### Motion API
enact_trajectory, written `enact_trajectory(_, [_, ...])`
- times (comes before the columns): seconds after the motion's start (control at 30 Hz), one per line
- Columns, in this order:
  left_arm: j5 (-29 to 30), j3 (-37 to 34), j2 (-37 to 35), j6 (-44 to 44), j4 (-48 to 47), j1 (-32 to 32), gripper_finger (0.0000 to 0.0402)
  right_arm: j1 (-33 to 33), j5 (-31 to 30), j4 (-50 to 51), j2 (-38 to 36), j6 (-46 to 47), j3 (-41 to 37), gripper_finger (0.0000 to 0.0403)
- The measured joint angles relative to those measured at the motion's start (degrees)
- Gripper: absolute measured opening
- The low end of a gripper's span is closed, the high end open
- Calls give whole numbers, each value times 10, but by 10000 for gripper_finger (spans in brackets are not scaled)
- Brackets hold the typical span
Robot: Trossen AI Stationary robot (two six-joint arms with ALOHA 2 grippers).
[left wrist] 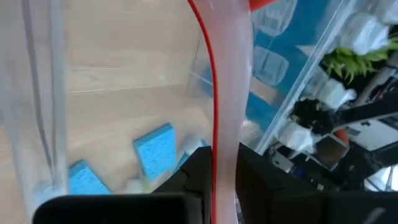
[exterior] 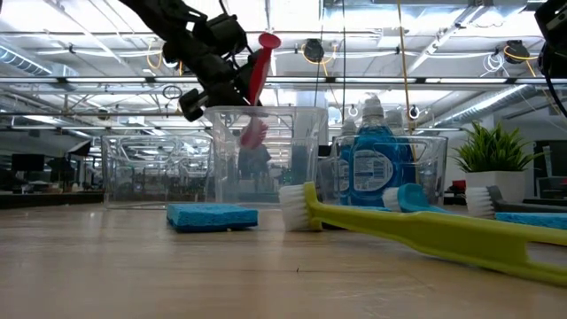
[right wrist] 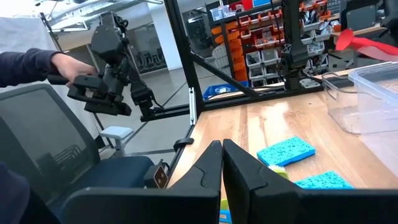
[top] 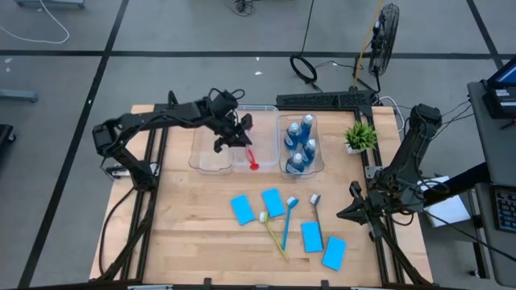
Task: Pick & Place Kitchen Sink Supplies
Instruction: Put the orange dishwashing brush into the white bin
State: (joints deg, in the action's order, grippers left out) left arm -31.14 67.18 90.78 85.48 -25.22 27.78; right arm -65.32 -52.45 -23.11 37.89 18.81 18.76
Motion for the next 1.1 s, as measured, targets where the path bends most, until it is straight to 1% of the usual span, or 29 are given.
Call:
enact_trajectory(0.13, [-3, 0, 0, 2, 2, 7, 62, 0, 0, 3, 0, 0, 0, 0])
enact_trajectory(0.33, [7, 0, 0, 6, 2, 8, 54, 0, 0, 6, 0, 0, 0, 0])
enact_trajectory(0.57, [28, 0, 0, 5, 4, -4, 69, 0, 0, 12, 0, 0, 0, 0])
enact_trajectory(0.67, [32, 0, 0, 5, 22, -10, 70, 0, 0, 12, 0, 0, 0, 0])
enact_trajectory(0.97, [102, 0, 0, -14, 26, -22, 71, 0, 0, 12, 0, 0, 0, 0])
enact_trajectory(1.1, [117, 0, 7, -18, 30, -28, 71, 0, 0, 12, 0, 0, 0, 0])
